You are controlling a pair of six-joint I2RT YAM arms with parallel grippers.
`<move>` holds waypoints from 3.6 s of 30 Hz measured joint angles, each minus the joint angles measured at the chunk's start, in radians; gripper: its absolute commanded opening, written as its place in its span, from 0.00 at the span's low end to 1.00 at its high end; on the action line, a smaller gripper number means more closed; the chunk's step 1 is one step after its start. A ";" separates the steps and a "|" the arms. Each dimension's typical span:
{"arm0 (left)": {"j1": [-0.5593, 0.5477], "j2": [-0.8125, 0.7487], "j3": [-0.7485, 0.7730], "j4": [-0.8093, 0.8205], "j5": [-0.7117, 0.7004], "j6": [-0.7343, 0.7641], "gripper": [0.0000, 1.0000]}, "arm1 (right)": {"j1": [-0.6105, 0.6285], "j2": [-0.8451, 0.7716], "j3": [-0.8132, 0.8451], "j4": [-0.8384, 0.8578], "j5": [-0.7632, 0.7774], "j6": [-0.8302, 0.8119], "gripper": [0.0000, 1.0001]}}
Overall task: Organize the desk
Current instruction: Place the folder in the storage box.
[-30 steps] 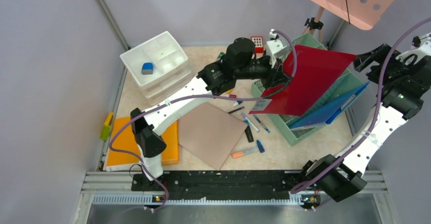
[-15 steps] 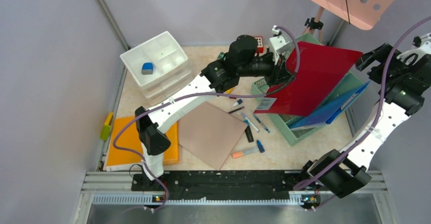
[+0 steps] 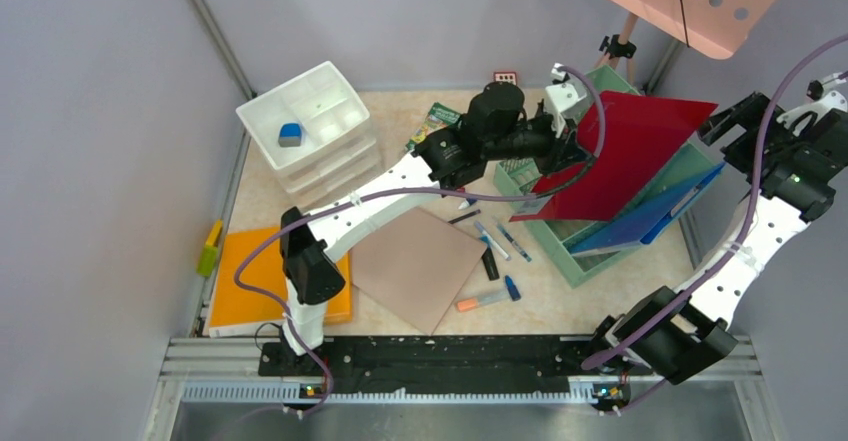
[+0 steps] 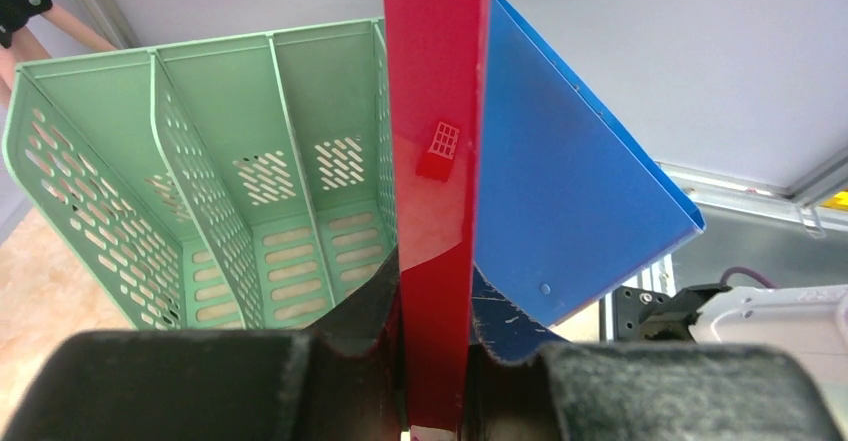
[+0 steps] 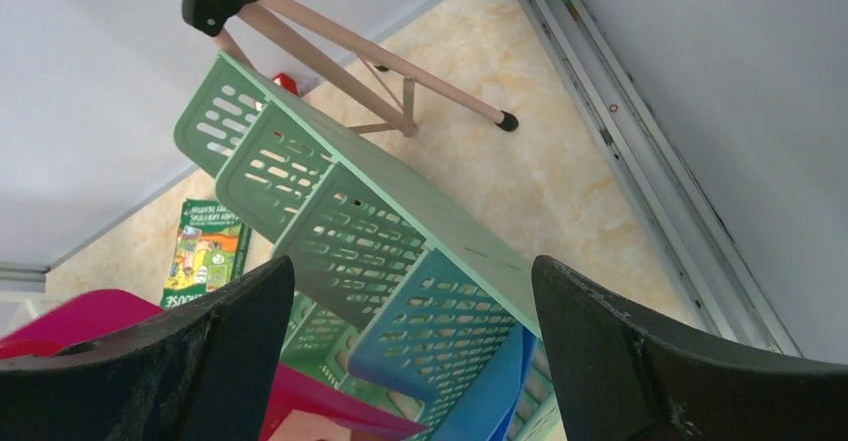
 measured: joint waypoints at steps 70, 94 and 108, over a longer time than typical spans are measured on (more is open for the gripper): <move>-0.086 0.218 -0.157 0.653 0.066 -0.136 0.00 | -0.020 -0.022 -0.199 0.047 -0.003 -0.076 0.90; -0.054 0.116 -0.158 0.338 -0.014 0.040 0.00 | -0.031 0.068 0.014 -0.100 -0.106 -0.078 0.91; -0.015 0.090 -0.189 0.382 0.000 0.042 0.00 | -0.026 0.117 0.065 -0.207 -0.179 -0.161 0.92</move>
